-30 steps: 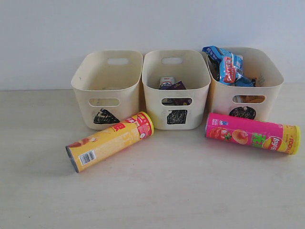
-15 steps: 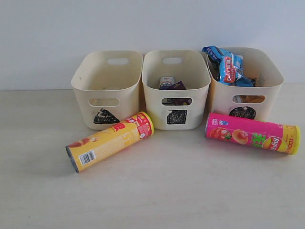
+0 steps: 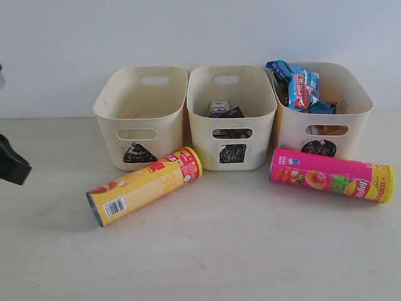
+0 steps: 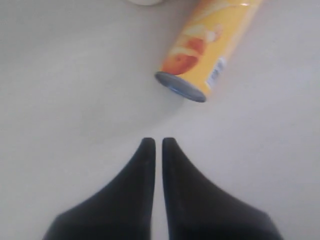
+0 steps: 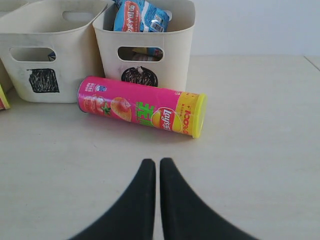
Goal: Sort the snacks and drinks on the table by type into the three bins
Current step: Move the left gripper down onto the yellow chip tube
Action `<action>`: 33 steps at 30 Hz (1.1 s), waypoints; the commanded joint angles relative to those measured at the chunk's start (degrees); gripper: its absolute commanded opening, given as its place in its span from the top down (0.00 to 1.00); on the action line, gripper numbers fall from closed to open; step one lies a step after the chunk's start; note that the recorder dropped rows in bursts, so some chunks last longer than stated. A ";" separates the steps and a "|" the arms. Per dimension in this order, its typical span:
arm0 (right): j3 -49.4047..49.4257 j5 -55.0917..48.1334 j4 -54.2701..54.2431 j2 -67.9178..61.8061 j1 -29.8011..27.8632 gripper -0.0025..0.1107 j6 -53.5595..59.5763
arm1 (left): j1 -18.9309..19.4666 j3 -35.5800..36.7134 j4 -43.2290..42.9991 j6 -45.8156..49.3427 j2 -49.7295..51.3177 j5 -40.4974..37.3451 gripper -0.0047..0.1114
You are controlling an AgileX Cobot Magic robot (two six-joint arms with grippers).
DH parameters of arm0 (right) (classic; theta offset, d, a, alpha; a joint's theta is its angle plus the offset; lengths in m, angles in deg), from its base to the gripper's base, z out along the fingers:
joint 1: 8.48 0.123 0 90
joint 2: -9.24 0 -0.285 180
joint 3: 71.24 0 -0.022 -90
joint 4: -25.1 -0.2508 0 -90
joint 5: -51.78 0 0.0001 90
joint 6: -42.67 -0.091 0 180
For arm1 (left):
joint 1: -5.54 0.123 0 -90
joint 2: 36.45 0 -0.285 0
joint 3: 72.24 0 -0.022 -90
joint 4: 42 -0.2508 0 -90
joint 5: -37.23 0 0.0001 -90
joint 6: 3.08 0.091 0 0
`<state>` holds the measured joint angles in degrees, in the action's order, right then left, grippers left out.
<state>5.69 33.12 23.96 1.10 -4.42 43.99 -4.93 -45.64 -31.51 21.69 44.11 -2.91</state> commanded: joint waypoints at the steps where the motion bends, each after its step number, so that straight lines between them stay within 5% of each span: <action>1: 0.29 0.21 0.19 0.36 -0.11 0.98 0.01 | -4.04 -1.99 5.12 6.35 5.33 -0.03 0.93; 6: 0.29 0.21 0.19 0.36 -0.11 0.98 0.01 | -7.35 -5.69 5.12 10.57 12.46 1.89 0.81; 11: 0.29 0.21 0.19 0.36 -0.11 0.98 0.01 | -10.10 -6.76 6.63 12.31 19.36 9.40 0.15; 17: 0.29 0.21 0.19 0.36 -0.11 0.98 0.01 | -10.23 -6.76 8.17 16.17 26.56 18.01 0.14; 33: 0.29 0.21 0.19 0.36 -0.11 0.98 0.01 | -10.23 -19.10 12.62 16.90 38.76 15.89 0.16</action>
<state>5.69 33.08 23.96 1.10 -4.42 43.99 -14.96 -63.69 -19.79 38.36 81.64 13.29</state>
